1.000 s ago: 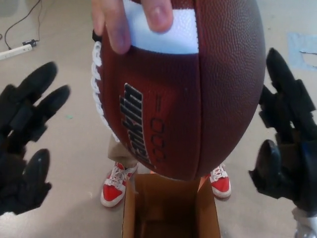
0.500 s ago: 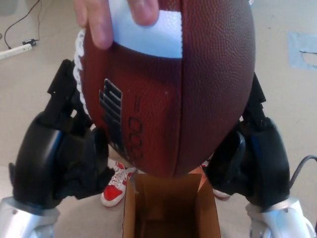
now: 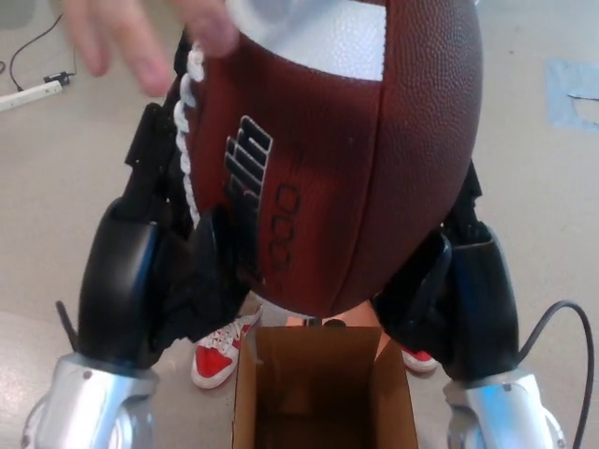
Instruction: Use both hands to pick up a football from a person and place it into a container beneath
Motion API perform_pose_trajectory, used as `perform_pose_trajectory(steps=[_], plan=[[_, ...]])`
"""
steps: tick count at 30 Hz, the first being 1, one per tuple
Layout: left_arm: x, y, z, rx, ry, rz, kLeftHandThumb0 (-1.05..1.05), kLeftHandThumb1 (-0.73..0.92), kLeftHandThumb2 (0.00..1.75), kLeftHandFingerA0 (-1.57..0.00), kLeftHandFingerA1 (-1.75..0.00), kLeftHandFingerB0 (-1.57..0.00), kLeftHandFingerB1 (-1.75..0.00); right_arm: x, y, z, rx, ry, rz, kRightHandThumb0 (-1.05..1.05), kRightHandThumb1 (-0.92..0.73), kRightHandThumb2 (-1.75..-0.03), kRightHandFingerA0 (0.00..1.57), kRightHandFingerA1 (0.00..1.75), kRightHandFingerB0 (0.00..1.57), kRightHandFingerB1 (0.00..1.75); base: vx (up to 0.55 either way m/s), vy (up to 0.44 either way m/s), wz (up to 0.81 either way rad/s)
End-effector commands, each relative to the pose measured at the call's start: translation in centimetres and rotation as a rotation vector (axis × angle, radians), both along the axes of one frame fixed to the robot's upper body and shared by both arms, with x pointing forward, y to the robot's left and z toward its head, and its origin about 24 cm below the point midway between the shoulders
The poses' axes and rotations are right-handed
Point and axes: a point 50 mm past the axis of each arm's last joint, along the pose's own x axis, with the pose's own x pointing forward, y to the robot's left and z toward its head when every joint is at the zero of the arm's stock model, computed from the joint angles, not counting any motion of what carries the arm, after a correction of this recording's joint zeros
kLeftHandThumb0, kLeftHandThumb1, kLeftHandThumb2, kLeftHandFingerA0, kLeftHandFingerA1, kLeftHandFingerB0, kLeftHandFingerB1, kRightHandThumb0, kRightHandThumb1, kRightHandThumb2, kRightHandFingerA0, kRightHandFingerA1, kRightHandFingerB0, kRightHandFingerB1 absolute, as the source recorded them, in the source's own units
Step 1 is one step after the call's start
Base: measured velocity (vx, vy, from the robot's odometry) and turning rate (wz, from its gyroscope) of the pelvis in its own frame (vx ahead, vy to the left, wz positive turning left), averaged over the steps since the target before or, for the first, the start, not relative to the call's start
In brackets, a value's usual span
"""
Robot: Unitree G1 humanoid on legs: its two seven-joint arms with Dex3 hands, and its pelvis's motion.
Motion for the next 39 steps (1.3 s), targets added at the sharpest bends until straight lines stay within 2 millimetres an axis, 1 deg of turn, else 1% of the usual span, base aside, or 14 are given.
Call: perform_pose_trajectory(steps=[1,5,9,10,11,12,14,15,16,23,25,33,34,39], plan=[[1.6,-2.2,-1.3,0.108,0.067,-0.11,-0.74,0.92,0.73,-0.02,-0.2,-0.09,-0.24,1.1,2.6,0.3,-0.12,-0.01,0.083,-0.86,-0.92,-1.2,0.0,0.07,0.0,0.06,0.0,0.0,0.0],[3.2,-2.3,-1.9,0.109,0.106,-0.098,-0.77,0.81,1.12,0.0,-0.17,-0.12,-0.23,2.6,1.9,-0.2,-0.116,0.038,0.066,-0.85,-0.92,-1.19,0.0,0.07,0.0,0.06,0.0,0.0,0.0],[4.8,-2.5,-2.6,0.095,0.162,-0.124,-0.76,0.79,1.11,0.0,-0.18,-0.13,-0.25,3.8,1.2,-0.7,-0.129,0.074,0.044,-0.85,-0.92,-1.2,0.0,0.08,0.0,0.07,0.0,0.0,0.0],[5.7,-2.7,-2.7,0.074,0.177,-0.136,-0.75,0.79,0.89,-0.03,-0.14,-0.08,-0.21,4.7,0.8,-0.9,-0.137,0.088,0.025,-0.83,-0.92,-1.2,0.0,0.09,0.0,0.08,0.0,0.0,0.0],[6.4,-2.9,-2.8,0.065,0.194,-0.137,-0.76,0.79,0.89,-0.03,-0.14,-0.08,-0.21,5.3,0.5,-1.0,-0.138,0.1,0.017,-0.71,-0.92,-0.9,0.0,0.0,0.0,0.01,0.0,0.0,0.0],[6.5,-2.9,-2.9,0.065,0.196,-0.136,-0.76,0.79,0.89,-0.03,-0.14,-0.08,-0.21,5.4,0.4,-1.0,-0.137,0.102,0.017,-0.71,-0.92,-0.9,0.0,0.0,0.0,0.01,0.0,0.0,0.0],[7.1,-3.0,-2.9,0.078,0.195,-0.123,-0.73,0.8,1.12,0.0,-0.19,-0.12,-0.25,6.0,0.2,-1.1,-0.126,0.109,0.024,-0.72,-0.92,-0.93,0.0,0.0,0.0,0.01,0.0,0.0,0.0],[7.7,-3.1,-2.9,0.084,0.202,-0.115,-0.69,0.92,0.78,0.0,-0.16,-0.03,-0.22,6.6,0.0,-1.1,-0.122,0.116,0.024,-0.8,-0.87,-1.09,0.0,0.0,0.0,0.02,0.0,0.0,0.0],[8.7,-3.4,-2.8,0.091,0.216,-0.11,-0.72,0.83,1.03,0.0,-0.08,0.0,-0.16,7.6,-0.5,-1.0,-0.127,0.123,0.01,-0.78,-0.87,-1.08,0.0,0.0,0.0,0.02,0.0,0.0,0.0],[11.3,-4.0,-2.5,0.109,0.25,-0.087,-0.72,0.91,1.19,0.0,-0.14,0.0,-0.15,10.1,-1.7,-0.7,-0.146,0.154,-0.02,-0.8,-0.88,-1.12,0.0,0.0,0.0,0.02,0.0,0.0,0.0],[11.7,-4.1,-2.4,0.115,0.256,-0.083,-0.71,0.84,1.0,0.0,0.0,0.0,-0.1,10.4,-1.8,-0.6,-0.153,0.156,-0.022,-0.81,-0.89,-1.14,0.0,0.0,0.0,0.02,0.0,0.0,0.0],[13.6,-3.9,-2.9,0.109,0.319,-0.081,-0.77,0.88,1.09,0.0,-0.01,0.0,-0.05,12.0,-2.5,-1.1,-0.133,0.204,-0.027,-0.81,-0.88,-1.14,0.0,0.0,0.0,0.01,0.0,0.0,0.0],[13.9,-3.8,-3.1,0.111,0.338,-0.071,-0.69,0.92,0.86,0.0,0.0,0.0,-0.08,12.3,-2.6,-1.3,-0.123,0.222,-0.028,-0.81,-0.88,-1.12,0.0,0.0,0.0,0.02,0.0,0.0,0.0],[14.5,-3.6,-3.6,0.118,0.376,-0.049,-0.7,0.92,0.86,0.0,0.0,0.0,-0.07,13.0,-2.8,-1.7,-0.1,0.253,-0.022,-0.78,-0.87,-1.08,0.0,0.0,0.0,0.03,0.0,0.0,0.0]])
